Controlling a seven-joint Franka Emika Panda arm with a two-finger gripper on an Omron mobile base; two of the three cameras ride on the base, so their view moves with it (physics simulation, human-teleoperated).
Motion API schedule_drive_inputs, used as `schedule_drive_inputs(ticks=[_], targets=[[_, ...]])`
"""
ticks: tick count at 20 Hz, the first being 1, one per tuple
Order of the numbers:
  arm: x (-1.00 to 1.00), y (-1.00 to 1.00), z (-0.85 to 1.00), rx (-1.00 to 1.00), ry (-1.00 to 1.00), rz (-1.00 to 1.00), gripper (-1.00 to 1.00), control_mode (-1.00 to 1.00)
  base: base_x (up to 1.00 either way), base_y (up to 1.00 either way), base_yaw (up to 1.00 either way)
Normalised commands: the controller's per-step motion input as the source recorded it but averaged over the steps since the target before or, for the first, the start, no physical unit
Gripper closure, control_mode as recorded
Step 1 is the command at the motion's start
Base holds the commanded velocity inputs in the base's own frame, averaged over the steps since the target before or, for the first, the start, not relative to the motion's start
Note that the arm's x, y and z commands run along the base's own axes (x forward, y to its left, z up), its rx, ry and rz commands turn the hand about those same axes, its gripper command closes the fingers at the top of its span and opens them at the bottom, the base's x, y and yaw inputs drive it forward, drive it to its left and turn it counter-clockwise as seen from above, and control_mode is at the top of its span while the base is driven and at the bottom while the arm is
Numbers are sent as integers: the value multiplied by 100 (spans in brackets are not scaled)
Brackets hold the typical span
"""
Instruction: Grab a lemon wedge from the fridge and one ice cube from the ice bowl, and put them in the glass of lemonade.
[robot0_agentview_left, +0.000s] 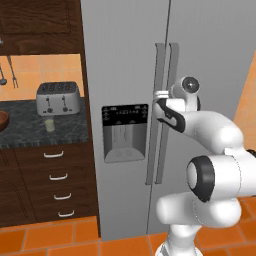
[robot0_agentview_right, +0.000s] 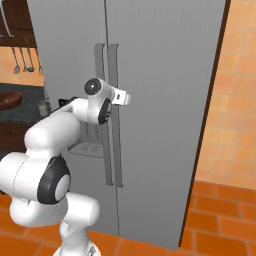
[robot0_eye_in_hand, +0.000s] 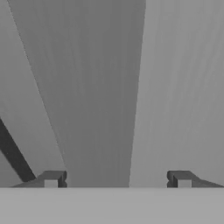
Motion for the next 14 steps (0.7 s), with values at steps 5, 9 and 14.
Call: schedule_drive_inputs(ticks=[5,9,14], targets=[[70,0,-40,0,-1,-4,-100,-100,0,0,0],[9,0,-22,0,-6,-1,-100,-100,0,0,0],[10,0,0,0,0,0,100,-100,0,0,0]])
